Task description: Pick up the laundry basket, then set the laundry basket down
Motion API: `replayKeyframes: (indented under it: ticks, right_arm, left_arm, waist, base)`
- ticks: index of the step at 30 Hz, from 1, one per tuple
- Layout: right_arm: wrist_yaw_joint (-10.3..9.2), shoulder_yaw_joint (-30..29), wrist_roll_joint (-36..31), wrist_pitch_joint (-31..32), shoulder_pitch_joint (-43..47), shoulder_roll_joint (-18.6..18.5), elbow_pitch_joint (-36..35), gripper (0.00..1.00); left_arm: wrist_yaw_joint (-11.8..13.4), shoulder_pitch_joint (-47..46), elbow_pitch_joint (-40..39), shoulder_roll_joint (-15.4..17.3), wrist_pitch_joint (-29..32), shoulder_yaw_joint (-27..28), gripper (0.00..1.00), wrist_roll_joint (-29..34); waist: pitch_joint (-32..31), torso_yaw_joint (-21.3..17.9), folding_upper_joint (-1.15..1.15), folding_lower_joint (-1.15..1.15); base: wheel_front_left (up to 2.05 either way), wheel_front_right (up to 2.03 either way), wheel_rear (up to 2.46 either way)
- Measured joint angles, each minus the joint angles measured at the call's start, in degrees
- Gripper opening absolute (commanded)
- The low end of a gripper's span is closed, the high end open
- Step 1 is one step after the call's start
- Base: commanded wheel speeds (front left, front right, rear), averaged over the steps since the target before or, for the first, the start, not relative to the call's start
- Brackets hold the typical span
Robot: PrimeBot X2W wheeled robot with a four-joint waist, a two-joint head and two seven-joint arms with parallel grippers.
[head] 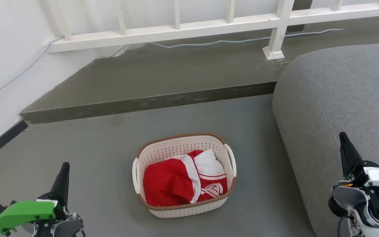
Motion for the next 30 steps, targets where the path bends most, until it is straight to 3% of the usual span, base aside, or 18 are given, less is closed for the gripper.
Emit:
replayKeyframes:
  ticks: [30]
  right_arm:
    - [0.01,-0.13,0.0,0.09,-0.02,0.04,0.16,0.0]
  left_arm:
    - [-0.02,-0.05,0.58,-0.01,0.2,0.18,0.0,0.0]
  waist:
    - [-0.01,0.0,0.0,0.0]
  base:
    - [0.0,0.0,0.0]
